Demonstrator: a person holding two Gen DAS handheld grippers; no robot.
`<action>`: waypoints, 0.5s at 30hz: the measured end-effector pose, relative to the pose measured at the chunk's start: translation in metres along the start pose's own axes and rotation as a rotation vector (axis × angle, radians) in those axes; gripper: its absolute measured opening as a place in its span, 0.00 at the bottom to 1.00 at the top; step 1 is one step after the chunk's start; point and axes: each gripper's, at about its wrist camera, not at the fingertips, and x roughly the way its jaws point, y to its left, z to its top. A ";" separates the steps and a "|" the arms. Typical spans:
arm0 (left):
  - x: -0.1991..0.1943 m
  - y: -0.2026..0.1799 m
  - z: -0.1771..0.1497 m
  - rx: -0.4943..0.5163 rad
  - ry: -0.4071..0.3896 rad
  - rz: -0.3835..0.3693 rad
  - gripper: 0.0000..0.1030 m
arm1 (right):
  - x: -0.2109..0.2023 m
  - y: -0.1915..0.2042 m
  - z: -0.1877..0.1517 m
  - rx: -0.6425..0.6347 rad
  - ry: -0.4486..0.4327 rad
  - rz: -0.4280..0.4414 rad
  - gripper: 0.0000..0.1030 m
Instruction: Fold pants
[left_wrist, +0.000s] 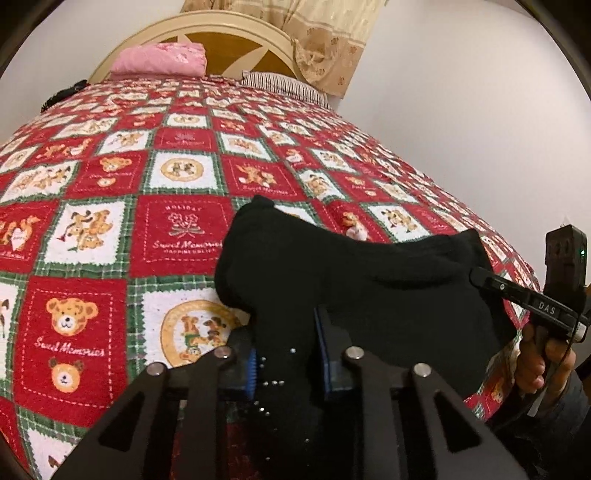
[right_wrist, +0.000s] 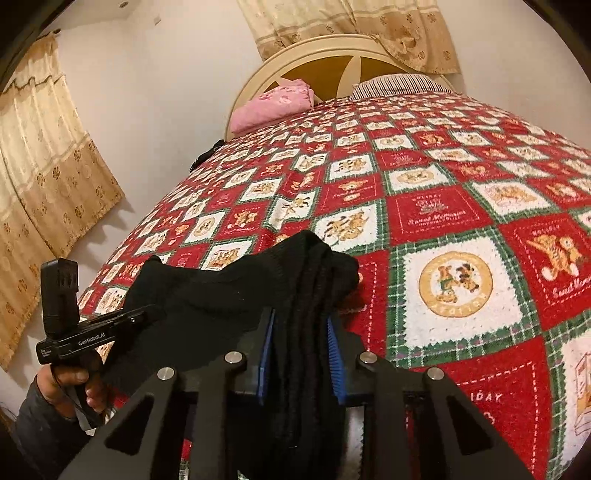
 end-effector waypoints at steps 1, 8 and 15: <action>-0.002 0.000 0.000 -0.002 -0.006 -0.002 0.23 | -0.001 0.002 0.001 -0.005 -0.001 -0.001 0.26; -0.023 -0.006 0.007 0.021 -0.044 0.019 0.20 | -0.003 0.018 0.013 -0.051 -0.004 -0.005 0.26; -0.047 -0.004 0.012 0.043 -0.084 0.067 0.20 | 0.006 0.034 0.024 -0.089 0.006 0.009 0.26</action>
